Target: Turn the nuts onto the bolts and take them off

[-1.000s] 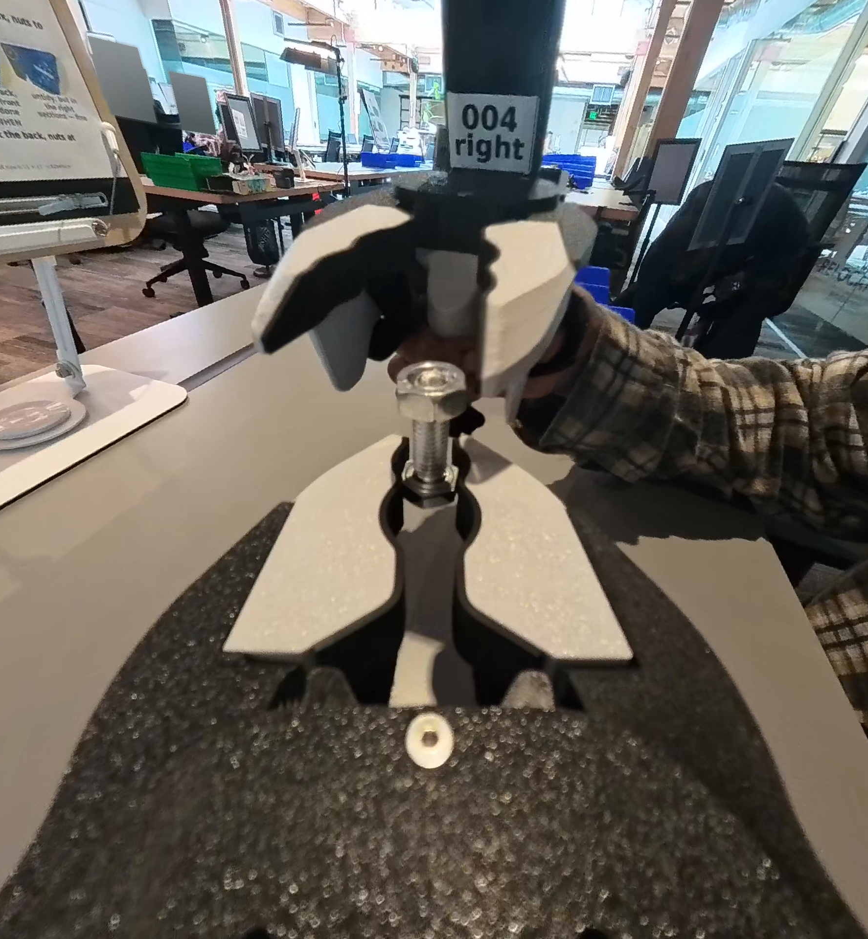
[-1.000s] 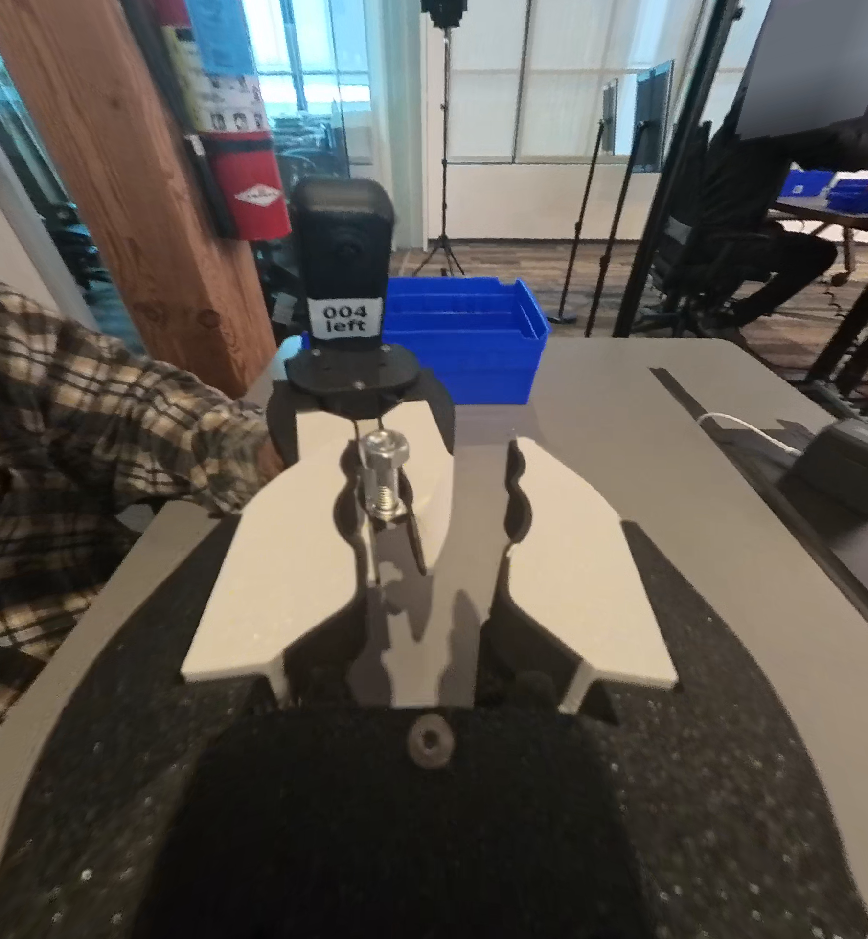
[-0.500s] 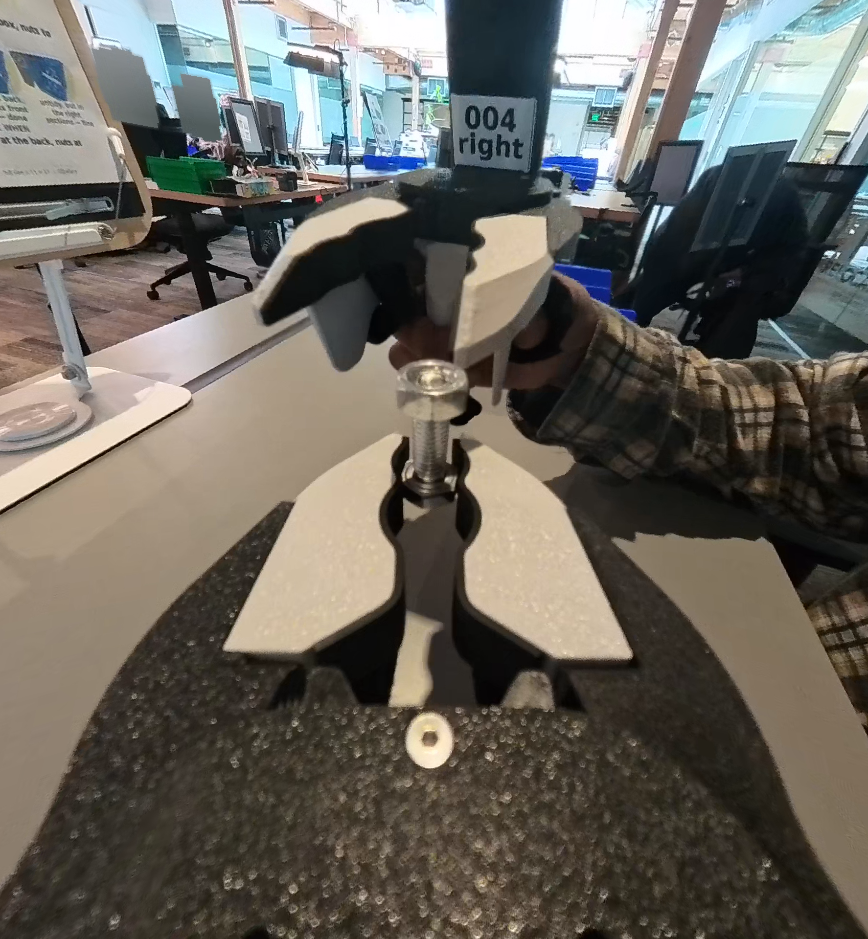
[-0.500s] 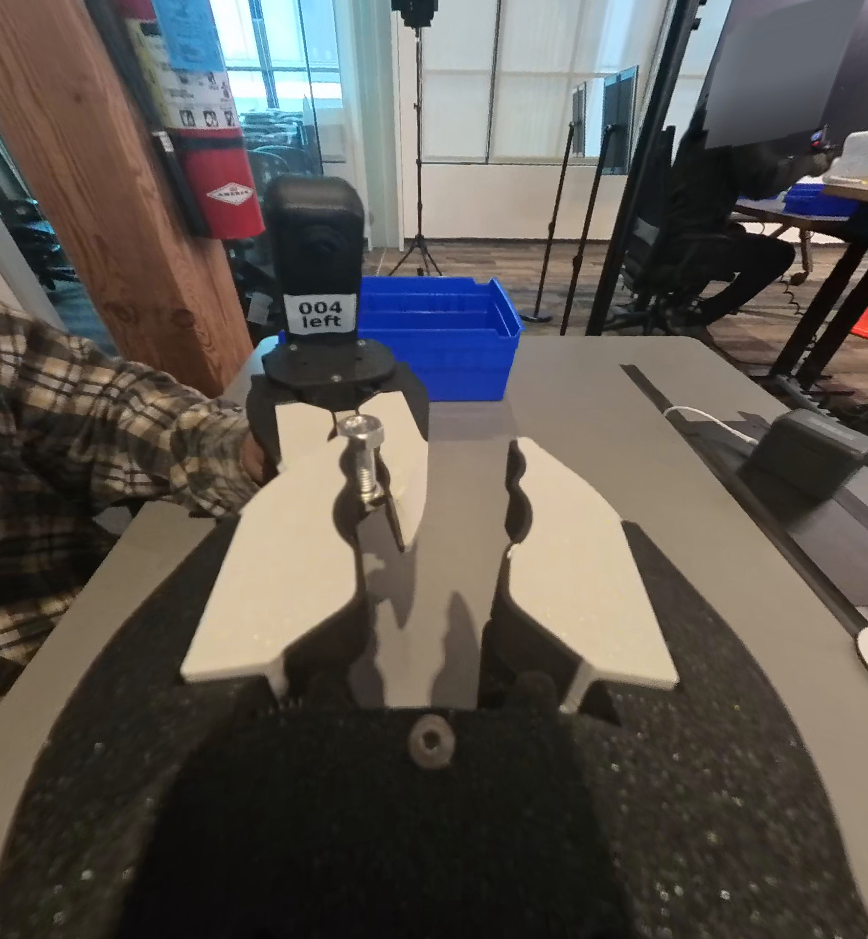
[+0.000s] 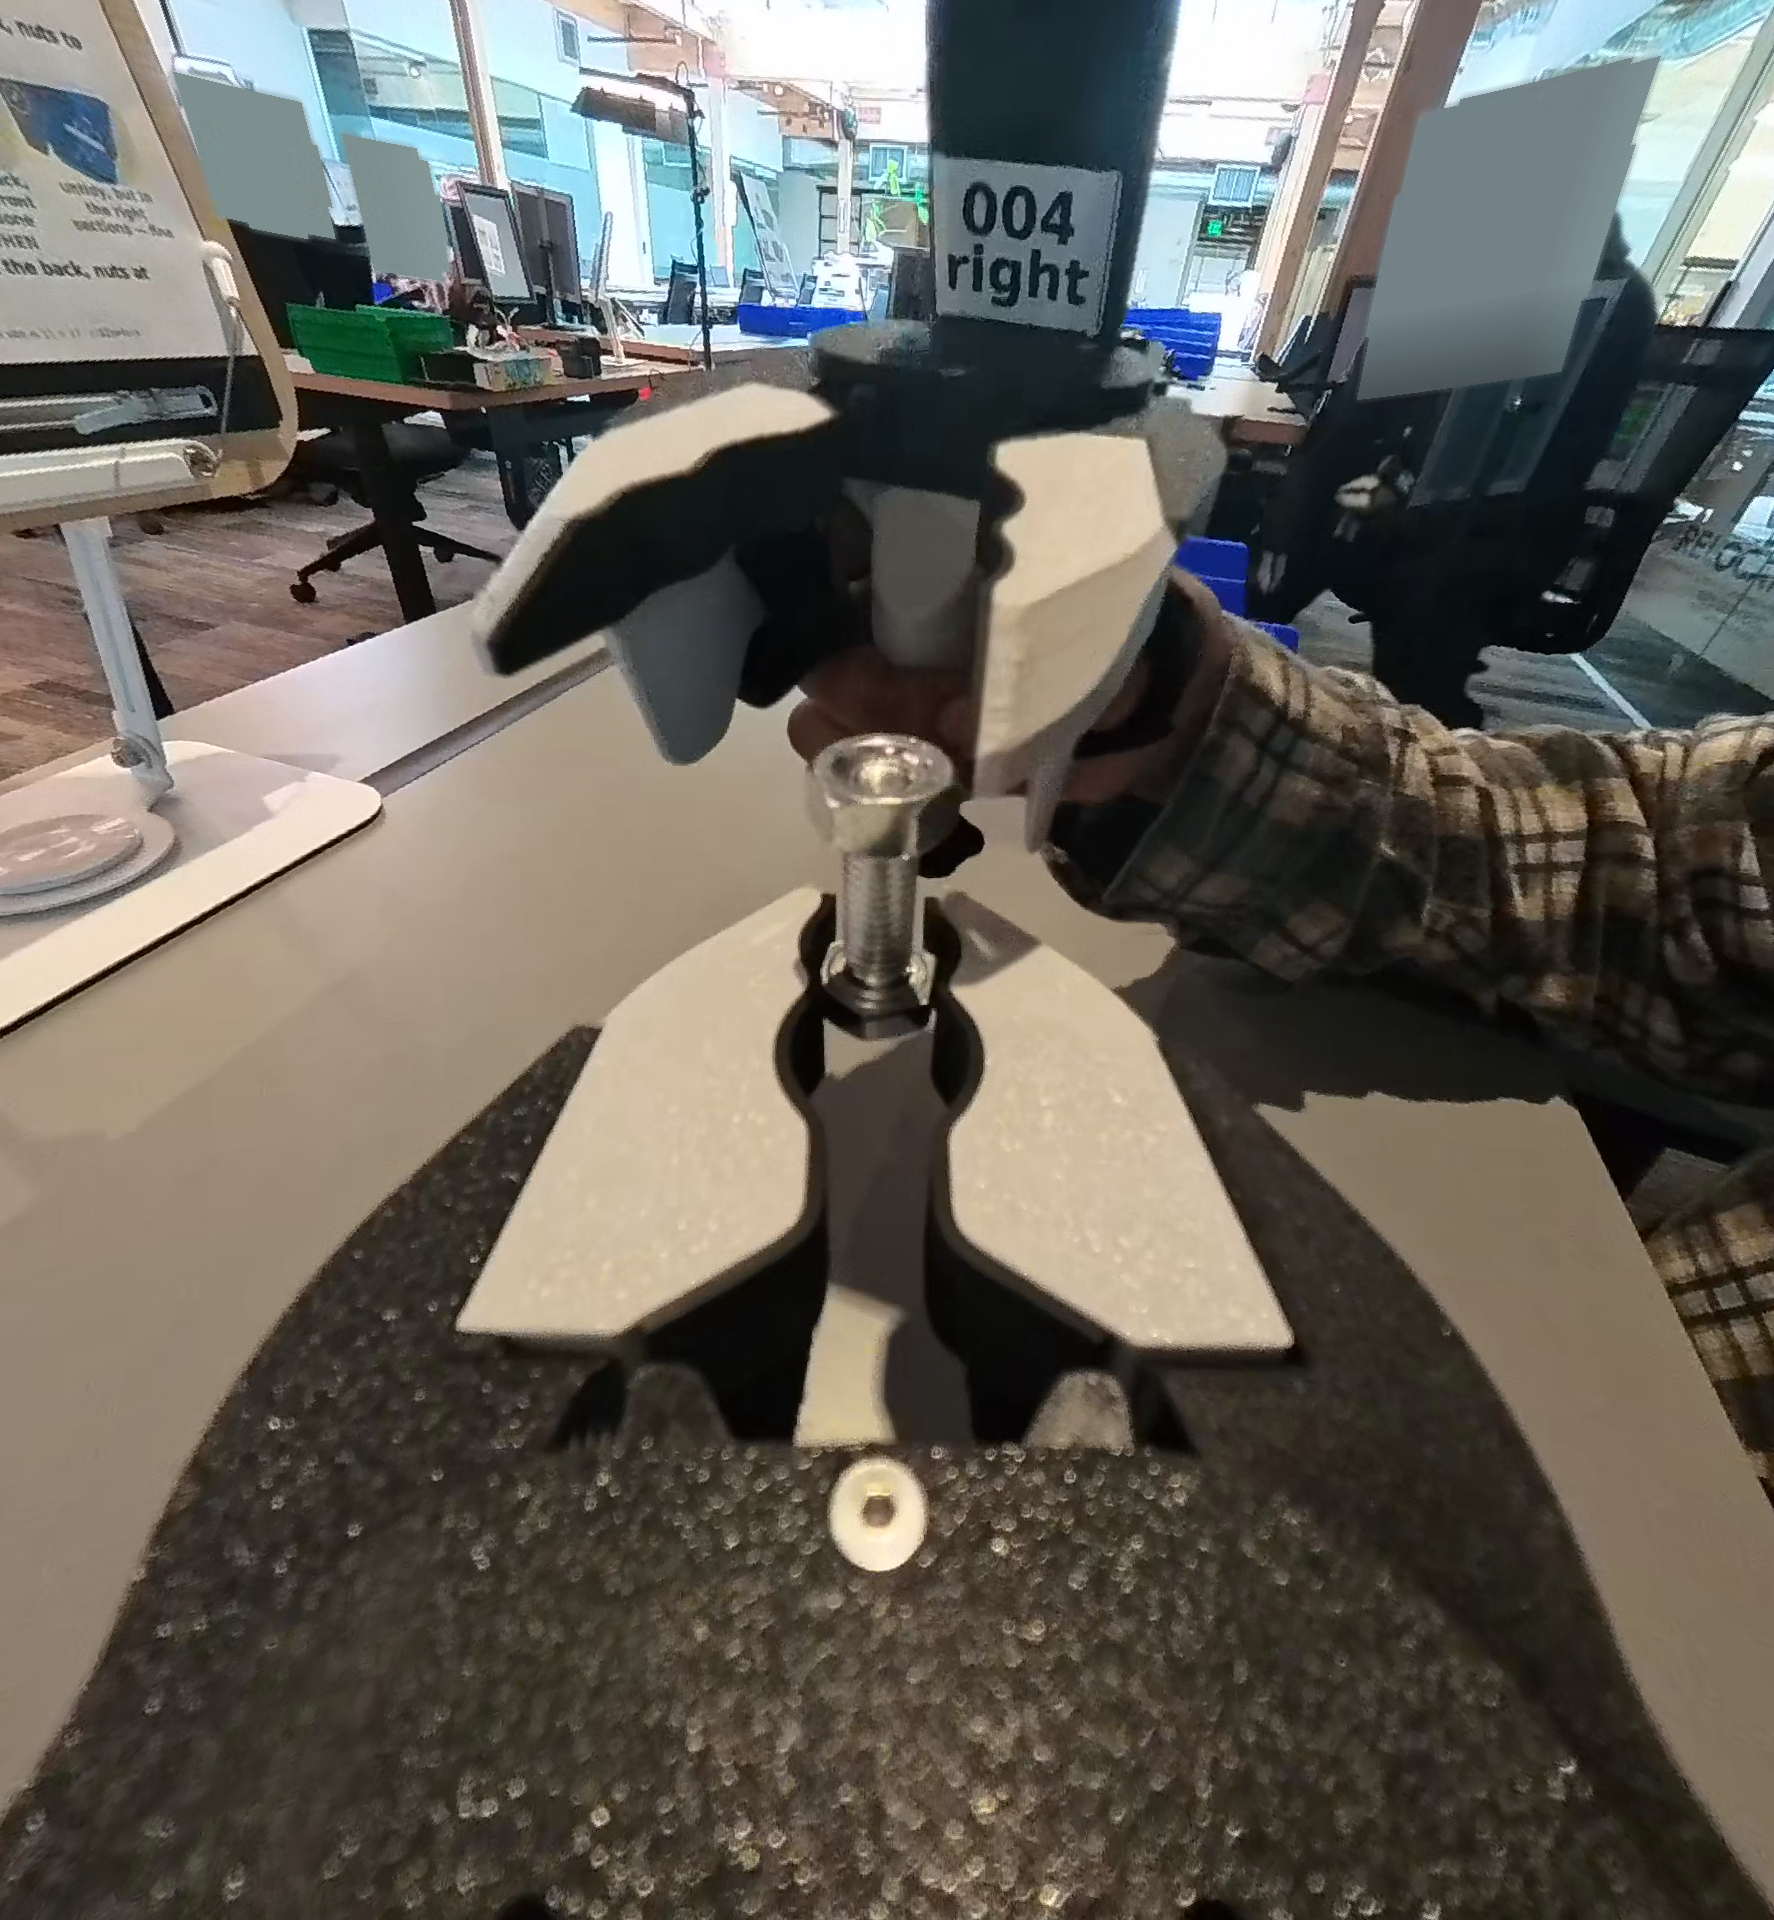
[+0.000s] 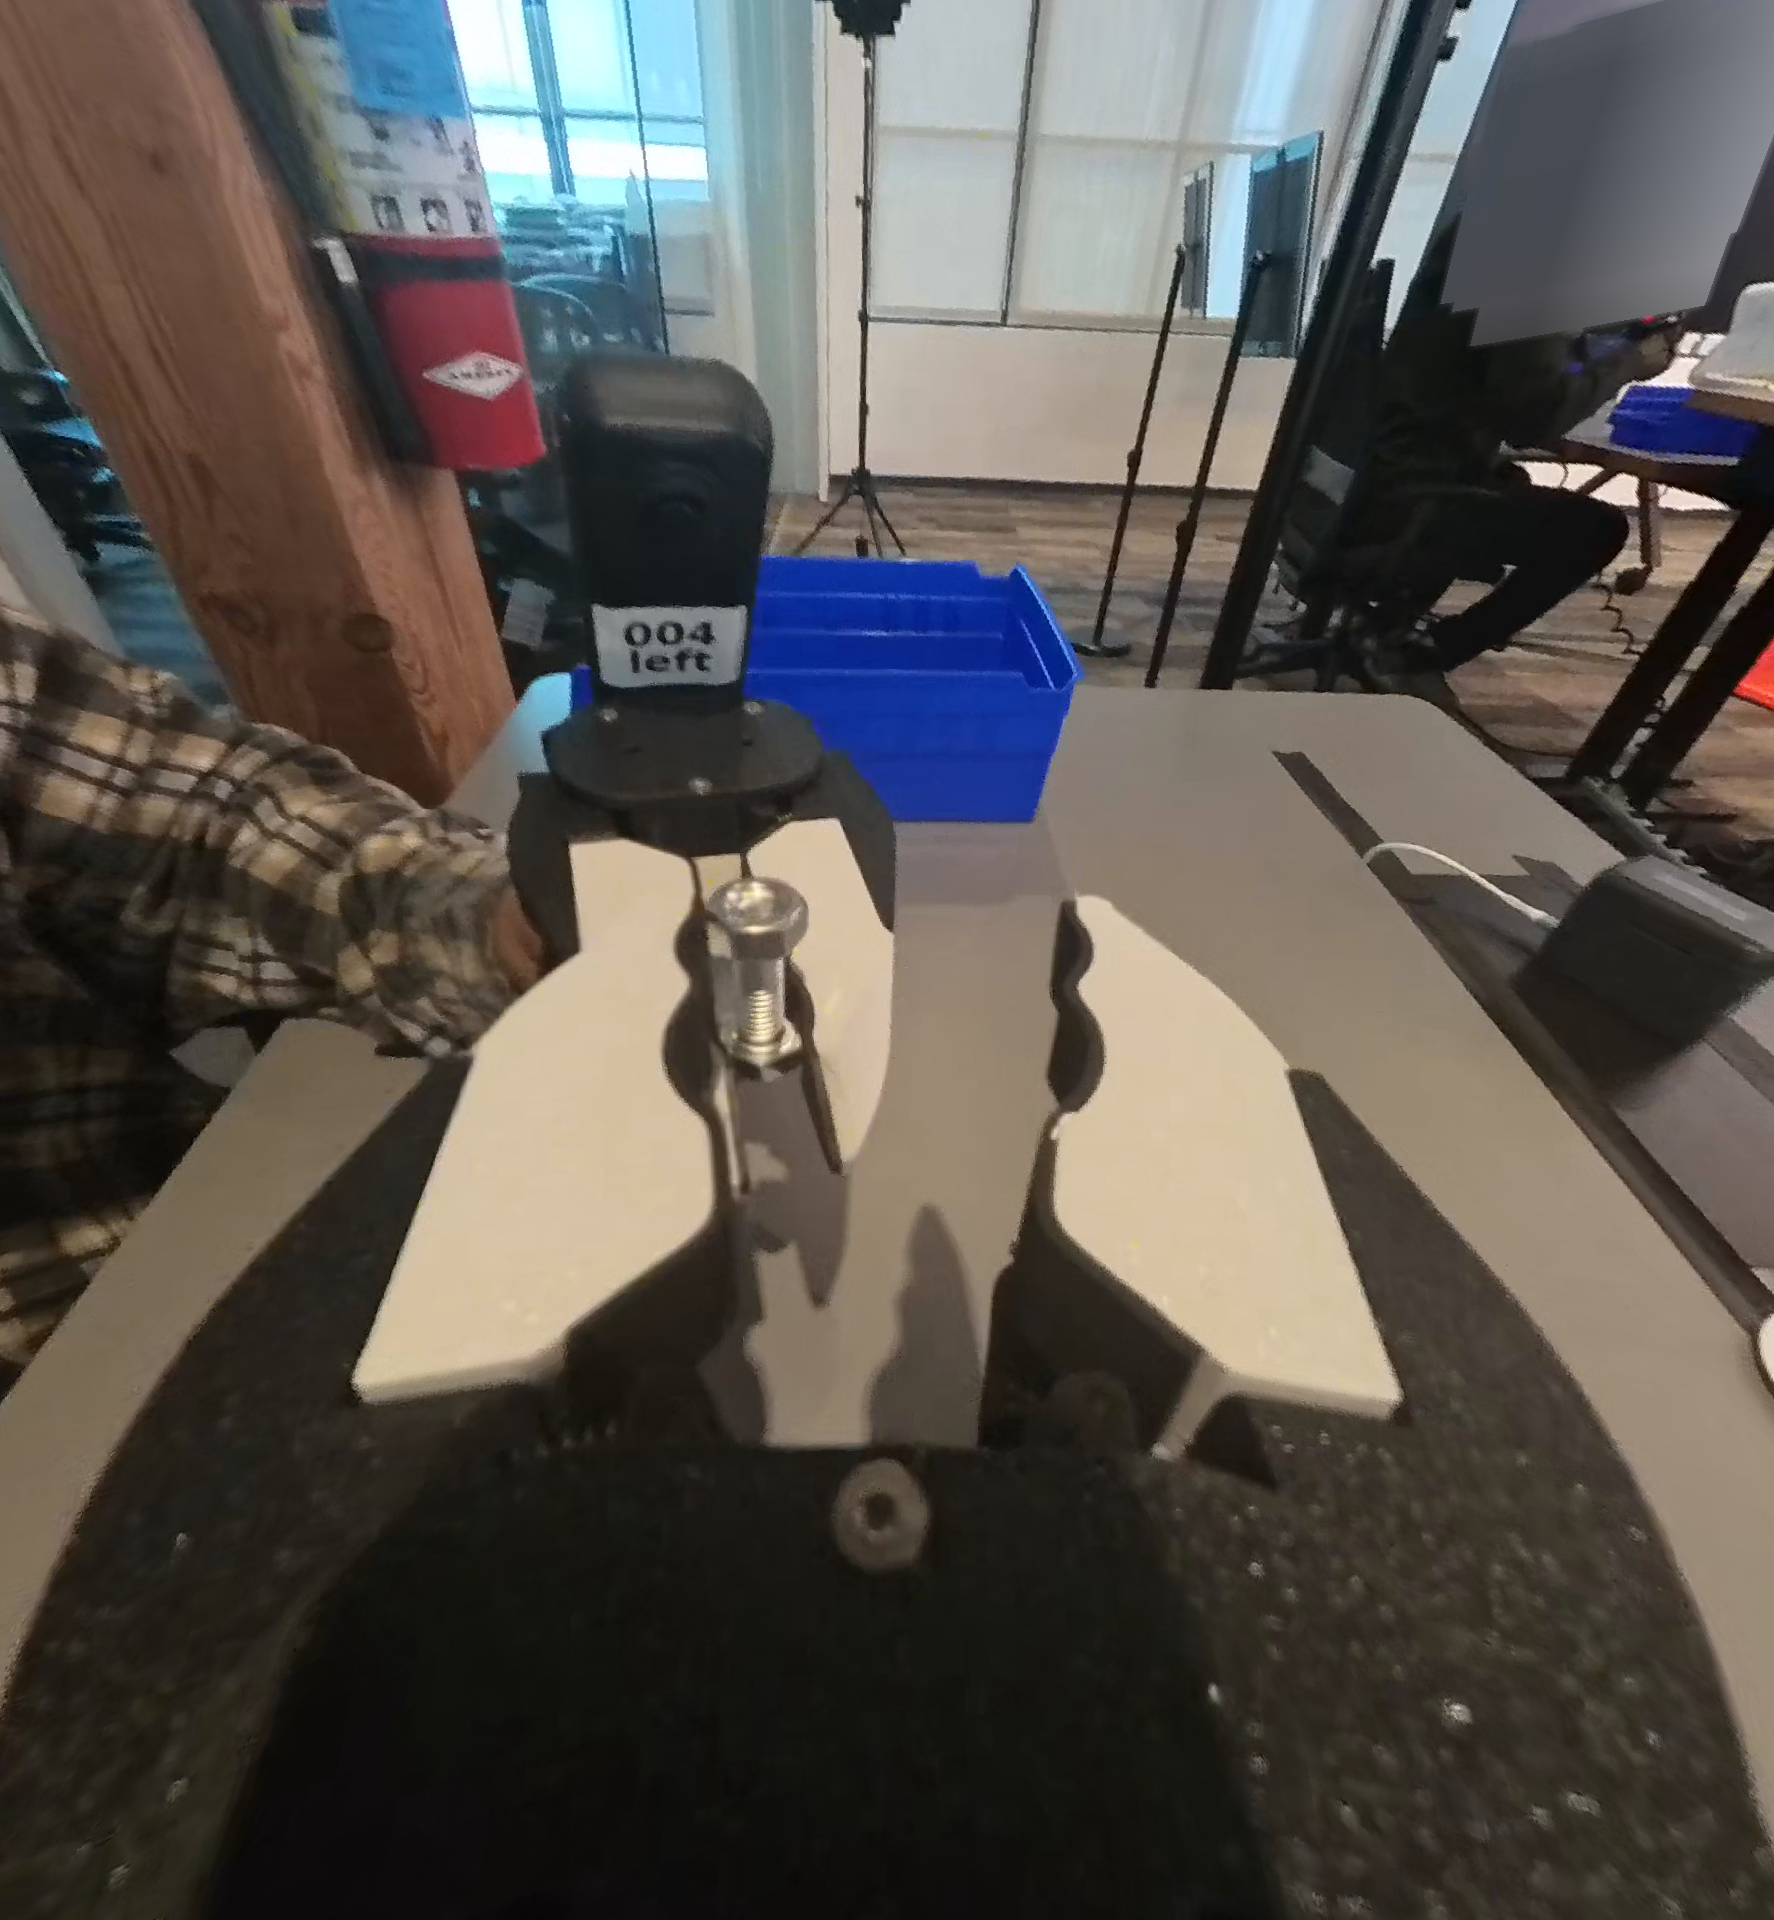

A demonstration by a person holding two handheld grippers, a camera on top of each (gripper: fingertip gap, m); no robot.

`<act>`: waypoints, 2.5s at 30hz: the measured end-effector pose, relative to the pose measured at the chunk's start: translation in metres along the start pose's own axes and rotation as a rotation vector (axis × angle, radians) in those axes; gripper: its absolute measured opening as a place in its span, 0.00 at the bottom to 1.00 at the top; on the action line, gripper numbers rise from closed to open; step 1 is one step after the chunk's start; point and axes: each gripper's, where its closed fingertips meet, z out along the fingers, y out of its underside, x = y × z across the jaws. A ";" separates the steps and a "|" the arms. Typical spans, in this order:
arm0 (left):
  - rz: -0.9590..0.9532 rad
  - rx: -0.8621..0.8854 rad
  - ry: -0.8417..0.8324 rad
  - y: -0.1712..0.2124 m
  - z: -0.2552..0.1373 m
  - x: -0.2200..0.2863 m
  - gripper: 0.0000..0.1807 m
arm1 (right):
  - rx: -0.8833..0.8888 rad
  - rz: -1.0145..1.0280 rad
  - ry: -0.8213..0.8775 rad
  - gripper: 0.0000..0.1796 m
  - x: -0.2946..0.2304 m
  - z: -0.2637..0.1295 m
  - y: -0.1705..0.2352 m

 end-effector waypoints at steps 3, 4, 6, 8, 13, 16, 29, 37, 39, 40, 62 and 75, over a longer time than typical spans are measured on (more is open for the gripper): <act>-0.004 0.004 -0.005 -0.001 -0.001 -0.001 0.08 | -0.012 0.010 0.016 0.35 0.006 -0.005 0.004; -0.006 0.009 -0.005 -0.001 -0.001 -0.001 0.08 | -0.002 0.019 0.013 0.35 0.007 -0.007 0.003; -0.004 0.006 -0.008 -0.001 -0.001 -0.002 0.09 | 0.025 0.030 -0.011 0.37 0.003 -0.005 -0.001; -0.005 0.003 -0.005 0.000 0.000 -0.001 0.08 | 0.016 0.013 -0.017 0.37 -0.001 -0.001 -0.001; -0.008 0.012 -0.010 -0.002 -0.002 -0.002 0.08 | 0.003 0.008 0.045 0.36 0.012 -0.008 0.002; -0.006 0.009 -0.020 -0.002 -0.002 -0.004 0.08 | 0.014 0.012 0.035 0.36 0.008 -0.006 -0.001; -0.003 0.013 -0.047 -0.003 -0.004 -0.007 0.08 | -0.014 0.004 -0.046 0.11 -0.021 0.016 -0.001; 0.016 0.028 0.006 -0.006 -0.002 0.003 0.08 | 0.009 0.000 -0.119 0.13 -0.026 0.009 -0.003; 0.012 0.038 0.009 -0.007 -0.003 0.003 0.08 | 0.014 0.006 -0.092 0.18 -0.020 0.006 -0.003; 0.011 0.041 0.009 -0.008 -0.004 0.003 0.08 | 0.013 0.011 -0.082 0.20 -0.017 0.005 -0.003; 0.006 0.042 -0.016 -0.008 -0.005 -0.002 0.08 | -0.005 0.028 0.014 0.29 -0.003 0.000 -0.004; 0.009 0.041 -0.021 -0.008 -0.005 -0.002 0.08 | -0.017 -0.005 -0.047 0.20 -0.022 0.010 -0.006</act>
